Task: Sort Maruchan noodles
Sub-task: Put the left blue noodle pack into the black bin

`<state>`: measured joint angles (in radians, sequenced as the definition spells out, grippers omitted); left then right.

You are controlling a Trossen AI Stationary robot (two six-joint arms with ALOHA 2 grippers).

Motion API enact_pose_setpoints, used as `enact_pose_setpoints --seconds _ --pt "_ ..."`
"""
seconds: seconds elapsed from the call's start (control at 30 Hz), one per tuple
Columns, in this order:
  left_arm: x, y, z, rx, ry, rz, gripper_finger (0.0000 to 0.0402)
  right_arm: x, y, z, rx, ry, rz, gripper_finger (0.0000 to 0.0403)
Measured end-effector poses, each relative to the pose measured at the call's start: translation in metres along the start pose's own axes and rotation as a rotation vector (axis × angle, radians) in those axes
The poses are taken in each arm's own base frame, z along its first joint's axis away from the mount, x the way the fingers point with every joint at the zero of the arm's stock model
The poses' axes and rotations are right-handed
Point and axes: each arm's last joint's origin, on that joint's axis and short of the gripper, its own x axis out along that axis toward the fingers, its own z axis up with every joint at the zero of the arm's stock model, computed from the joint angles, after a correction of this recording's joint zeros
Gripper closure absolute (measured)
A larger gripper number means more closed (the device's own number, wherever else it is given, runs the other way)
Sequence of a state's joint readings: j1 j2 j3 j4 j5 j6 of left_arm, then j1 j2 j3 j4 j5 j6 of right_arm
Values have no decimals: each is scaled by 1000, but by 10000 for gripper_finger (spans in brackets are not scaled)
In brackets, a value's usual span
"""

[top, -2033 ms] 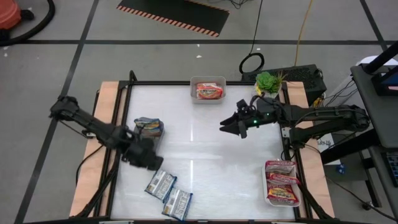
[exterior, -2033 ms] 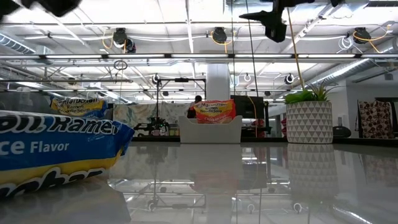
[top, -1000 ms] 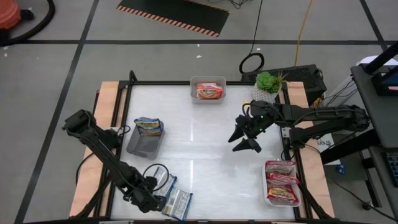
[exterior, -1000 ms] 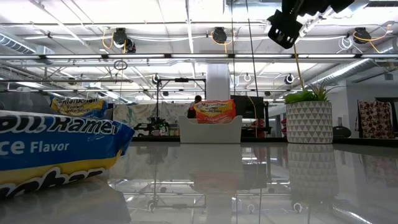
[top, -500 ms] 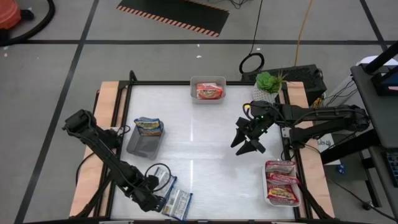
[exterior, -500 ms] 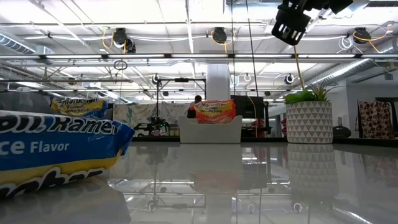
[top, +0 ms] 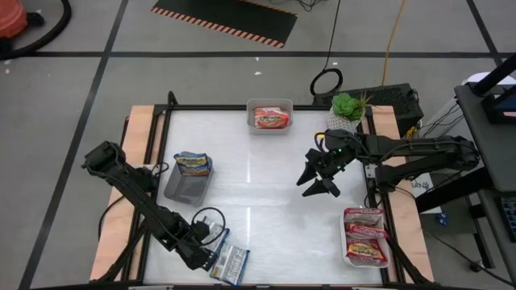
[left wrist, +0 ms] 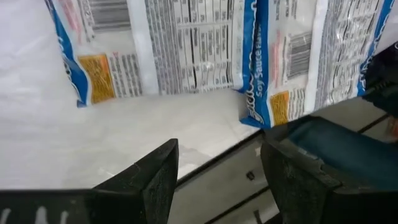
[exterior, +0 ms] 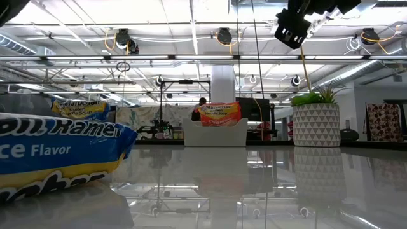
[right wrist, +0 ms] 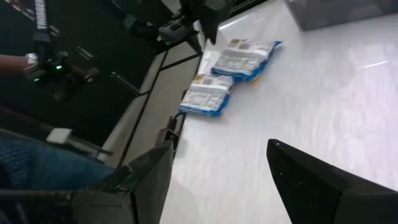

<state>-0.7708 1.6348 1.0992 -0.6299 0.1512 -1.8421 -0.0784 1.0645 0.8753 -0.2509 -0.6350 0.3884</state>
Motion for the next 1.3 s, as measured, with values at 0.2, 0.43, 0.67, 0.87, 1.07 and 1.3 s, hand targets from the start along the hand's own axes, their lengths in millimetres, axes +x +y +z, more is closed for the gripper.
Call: enact_pose_setpoints --seconds 0.2,0.43,0.67,0.87,1.07,1.3 --pt "0 1 2 40 -24 10 172 0 1 4 25 -38 7 149" --pt "-1 8 4 33 -48 77 172 -1 3 10 16 -105 -1 149" --pt "-1 9 6 -19 -37 100 172 -1 4 14 13 -142 0 149" --pt "4 10 7 34 -57 117 172 -1 4 15 10 -169 -29 149" --pt "13 9 8 116 -44 137 172 -1 3 16 61 -194 -61 149" --pt "27 15 11 154 -34 233 172 -1 3 16 124 -197 -58 149"
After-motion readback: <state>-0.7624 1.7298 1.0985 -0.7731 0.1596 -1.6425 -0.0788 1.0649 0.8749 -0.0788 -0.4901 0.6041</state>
